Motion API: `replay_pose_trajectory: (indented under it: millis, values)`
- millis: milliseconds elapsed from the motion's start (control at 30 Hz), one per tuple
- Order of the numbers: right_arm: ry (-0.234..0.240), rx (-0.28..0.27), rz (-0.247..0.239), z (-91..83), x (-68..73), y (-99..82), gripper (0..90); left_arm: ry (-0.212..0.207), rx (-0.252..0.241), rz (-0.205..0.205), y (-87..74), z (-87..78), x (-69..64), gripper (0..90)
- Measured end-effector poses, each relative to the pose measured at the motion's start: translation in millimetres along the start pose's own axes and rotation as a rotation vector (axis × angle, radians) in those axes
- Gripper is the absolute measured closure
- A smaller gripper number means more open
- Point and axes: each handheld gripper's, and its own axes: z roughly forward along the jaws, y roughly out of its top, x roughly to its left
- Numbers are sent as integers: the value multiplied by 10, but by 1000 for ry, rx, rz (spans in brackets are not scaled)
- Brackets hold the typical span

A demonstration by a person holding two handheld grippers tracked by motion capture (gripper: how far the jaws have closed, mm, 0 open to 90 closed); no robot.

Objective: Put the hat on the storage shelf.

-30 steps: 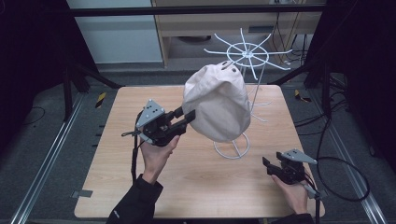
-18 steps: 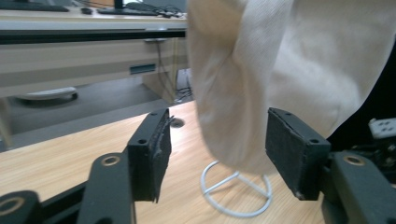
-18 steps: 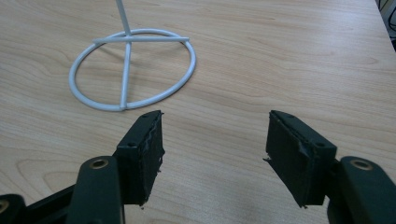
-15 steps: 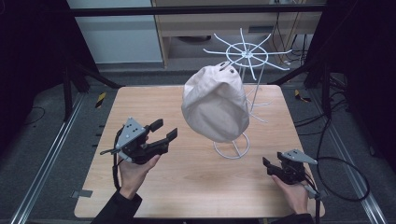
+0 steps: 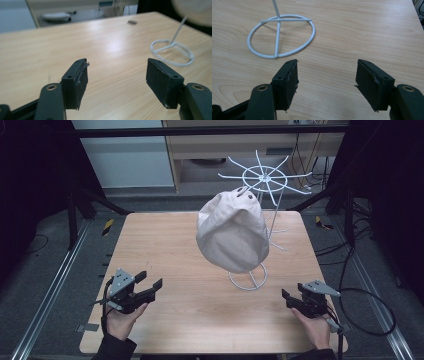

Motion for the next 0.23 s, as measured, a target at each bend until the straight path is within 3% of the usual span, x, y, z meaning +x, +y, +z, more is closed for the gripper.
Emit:
replay_pose_trajectory:
  millis: [233]
  values:
    - [8,5,16,-3,4,-1,329,96,55,-48,-286,-10,305,328]
